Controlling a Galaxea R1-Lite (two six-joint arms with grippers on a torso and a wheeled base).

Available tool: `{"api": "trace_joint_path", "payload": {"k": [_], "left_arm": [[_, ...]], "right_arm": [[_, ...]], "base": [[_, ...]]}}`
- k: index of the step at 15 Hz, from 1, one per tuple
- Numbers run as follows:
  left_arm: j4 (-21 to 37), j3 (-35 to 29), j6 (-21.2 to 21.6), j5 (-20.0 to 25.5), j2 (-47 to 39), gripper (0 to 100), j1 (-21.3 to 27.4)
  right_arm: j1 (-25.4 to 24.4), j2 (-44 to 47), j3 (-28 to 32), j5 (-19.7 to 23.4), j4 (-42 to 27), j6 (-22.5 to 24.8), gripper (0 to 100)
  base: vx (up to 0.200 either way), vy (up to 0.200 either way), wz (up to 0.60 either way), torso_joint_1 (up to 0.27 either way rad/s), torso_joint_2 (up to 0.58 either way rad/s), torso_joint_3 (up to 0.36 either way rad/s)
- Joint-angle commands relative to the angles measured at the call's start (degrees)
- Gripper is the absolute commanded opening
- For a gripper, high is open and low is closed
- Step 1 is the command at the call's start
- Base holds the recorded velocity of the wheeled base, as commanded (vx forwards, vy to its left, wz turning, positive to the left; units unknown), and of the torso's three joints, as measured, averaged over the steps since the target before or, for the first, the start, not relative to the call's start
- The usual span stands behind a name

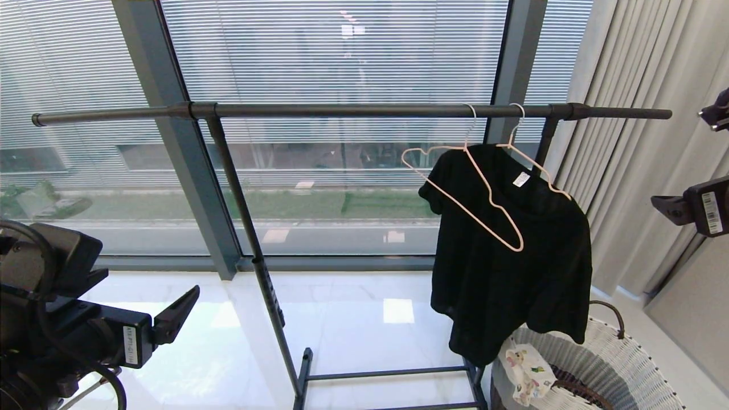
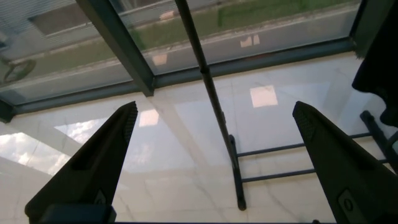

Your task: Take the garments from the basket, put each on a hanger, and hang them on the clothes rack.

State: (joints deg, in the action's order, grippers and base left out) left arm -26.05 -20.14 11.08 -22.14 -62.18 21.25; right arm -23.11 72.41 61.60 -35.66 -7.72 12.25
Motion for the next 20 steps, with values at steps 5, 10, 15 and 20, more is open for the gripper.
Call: {"api": "trace_joint_path", "payload": {"k": [5, 10, 15, 20], "left_arm": [[0.0, 0.5, 0.0, 0.0, 0.4, 100, 0.0], [0.0, 0.5, 0.0, 0.0, 0.4, 100, -0.3], [0.0, 0.8, 0.2, 0.0, 0.1, 100, -6.2], [0.0, 0.8, 0.2, 0.0, 0.0, 100, -7.3]], "right_arm": [[0.0, -3.0, -7.8, 0.1, 3.8, 1.5, 100], [0.0, -3.2, -9.3, 0.1, 5.7, 2.5, 100], [0.0, -3.2, -9.4, 0.1, 5.7, 2.8, 100], [-0.1, -3.0, -9.4, 0.1, 5.7, 3.1, 100]], "base": [[0.000, 0.000, 0.00, -0.013, 0.03, 0.016], [0.000, 0.000, 0.00, -0.191, 0.44, 0.239], [0.000, 0.000, 0.00, -0.215, 0.50, 0.288], [0.000, 0.000, 0.00, -0.192, 0.48, 0.284]]}}
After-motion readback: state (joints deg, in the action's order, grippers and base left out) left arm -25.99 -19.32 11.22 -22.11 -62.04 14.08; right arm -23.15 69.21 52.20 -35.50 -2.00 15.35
